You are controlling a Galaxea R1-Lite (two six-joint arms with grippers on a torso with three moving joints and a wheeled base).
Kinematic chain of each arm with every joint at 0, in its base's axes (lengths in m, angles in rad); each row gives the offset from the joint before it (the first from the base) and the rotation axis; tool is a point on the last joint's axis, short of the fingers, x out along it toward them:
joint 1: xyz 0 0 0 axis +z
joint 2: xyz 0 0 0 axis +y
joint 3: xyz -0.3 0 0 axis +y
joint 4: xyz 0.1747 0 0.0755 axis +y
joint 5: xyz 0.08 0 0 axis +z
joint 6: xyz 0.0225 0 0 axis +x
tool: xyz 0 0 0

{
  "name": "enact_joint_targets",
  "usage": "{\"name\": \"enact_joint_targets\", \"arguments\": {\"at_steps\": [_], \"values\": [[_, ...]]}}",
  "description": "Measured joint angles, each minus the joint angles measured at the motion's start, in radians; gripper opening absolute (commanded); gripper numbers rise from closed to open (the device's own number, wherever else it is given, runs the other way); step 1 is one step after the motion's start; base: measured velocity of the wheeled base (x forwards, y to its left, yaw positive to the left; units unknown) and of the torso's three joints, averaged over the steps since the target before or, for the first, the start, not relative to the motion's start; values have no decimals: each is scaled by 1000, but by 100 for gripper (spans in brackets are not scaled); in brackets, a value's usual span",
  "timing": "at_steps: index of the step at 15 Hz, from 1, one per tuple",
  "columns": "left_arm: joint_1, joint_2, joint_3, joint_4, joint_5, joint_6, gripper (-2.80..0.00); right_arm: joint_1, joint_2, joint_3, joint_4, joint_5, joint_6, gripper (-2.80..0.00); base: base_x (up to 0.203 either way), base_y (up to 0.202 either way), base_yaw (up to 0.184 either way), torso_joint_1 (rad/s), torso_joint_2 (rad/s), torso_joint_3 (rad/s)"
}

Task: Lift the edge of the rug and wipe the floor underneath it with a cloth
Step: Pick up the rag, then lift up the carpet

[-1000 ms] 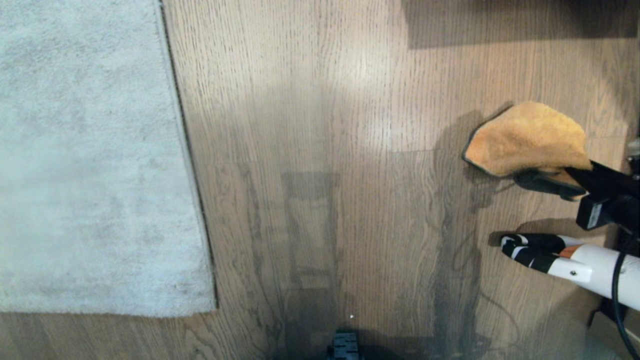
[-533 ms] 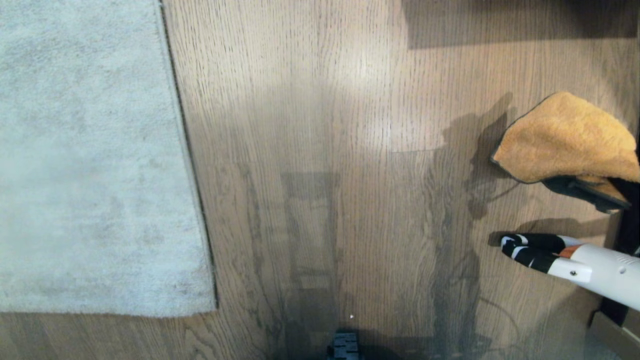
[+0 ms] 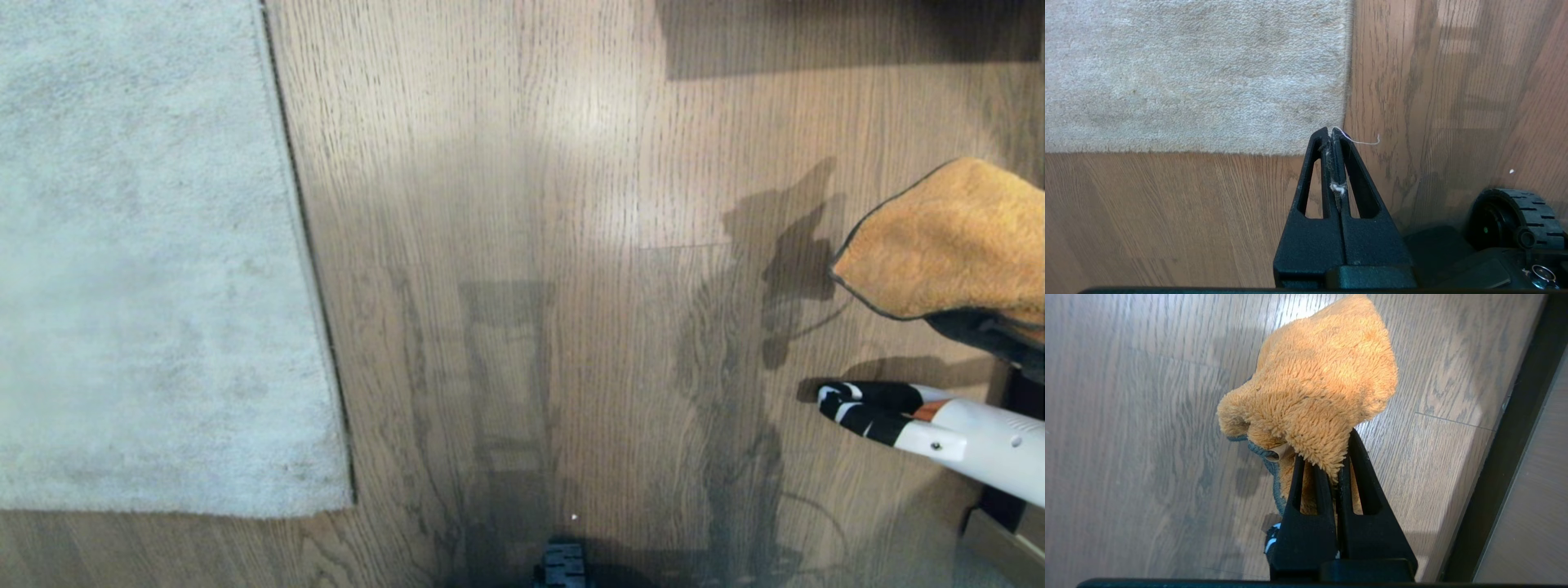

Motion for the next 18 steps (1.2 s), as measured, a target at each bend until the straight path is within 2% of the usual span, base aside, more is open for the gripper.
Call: {"name": "enact_joint_targets", "arguments": {"at_steps": [10, 18], "values": [[0, 0, 0, 0, 0, 0, -280, 11, -200, 110, 21, 4, 49, -280, 0, 0, 0, 0, 0, 0], [0, 0, 0, 0, 0, 0, -280, 10, -387, 221, 241, 1, 71, -280, 0, 0, 0, 0, 0, 0]]}}
